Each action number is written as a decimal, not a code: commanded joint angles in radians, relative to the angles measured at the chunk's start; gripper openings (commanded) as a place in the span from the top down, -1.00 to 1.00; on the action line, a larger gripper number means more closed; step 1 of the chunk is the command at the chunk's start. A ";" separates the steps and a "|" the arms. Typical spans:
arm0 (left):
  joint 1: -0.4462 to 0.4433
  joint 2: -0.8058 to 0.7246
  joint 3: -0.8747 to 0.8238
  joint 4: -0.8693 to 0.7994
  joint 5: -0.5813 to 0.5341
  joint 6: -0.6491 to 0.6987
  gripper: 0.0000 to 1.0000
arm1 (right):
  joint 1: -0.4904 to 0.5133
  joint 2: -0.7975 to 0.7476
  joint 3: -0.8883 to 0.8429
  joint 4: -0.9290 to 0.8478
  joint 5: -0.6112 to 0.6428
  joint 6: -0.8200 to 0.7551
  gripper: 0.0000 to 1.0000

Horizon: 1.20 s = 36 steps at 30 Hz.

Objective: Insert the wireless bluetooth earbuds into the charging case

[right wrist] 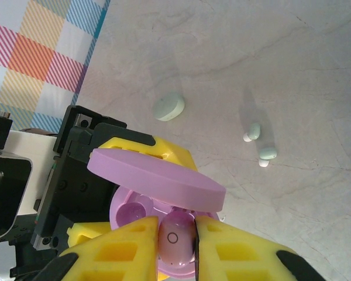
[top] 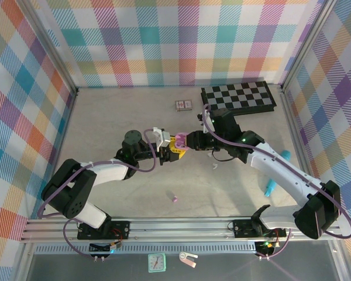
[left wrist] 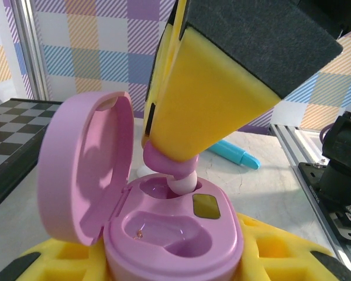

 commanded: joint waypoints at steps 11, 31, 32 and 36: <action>-0.009 -0.028 0.030 0.032 0.010 0.005 0.42 | -0.009 0.005 0.011 0.005 -0.031 -0.050 0.45; 0.154 -0.040 -0.027 0.100 -0.032 -0.010 0.42 | -0.010 -0.329 -0.308 0.099 -0.071 0.089 0.00; 0.162 -0.043 -0.028 0.100 -0.034 -0.010 0.42 | -0.010 -0.336 -0.332 0.102 -0.085 0.103 -0.01; 0.197 -0.047 -0.034 0.109 -0.049 -0.013 0.42 | 0.000 -0.343 -0.427 0.112 -0.118 0.151 -0.01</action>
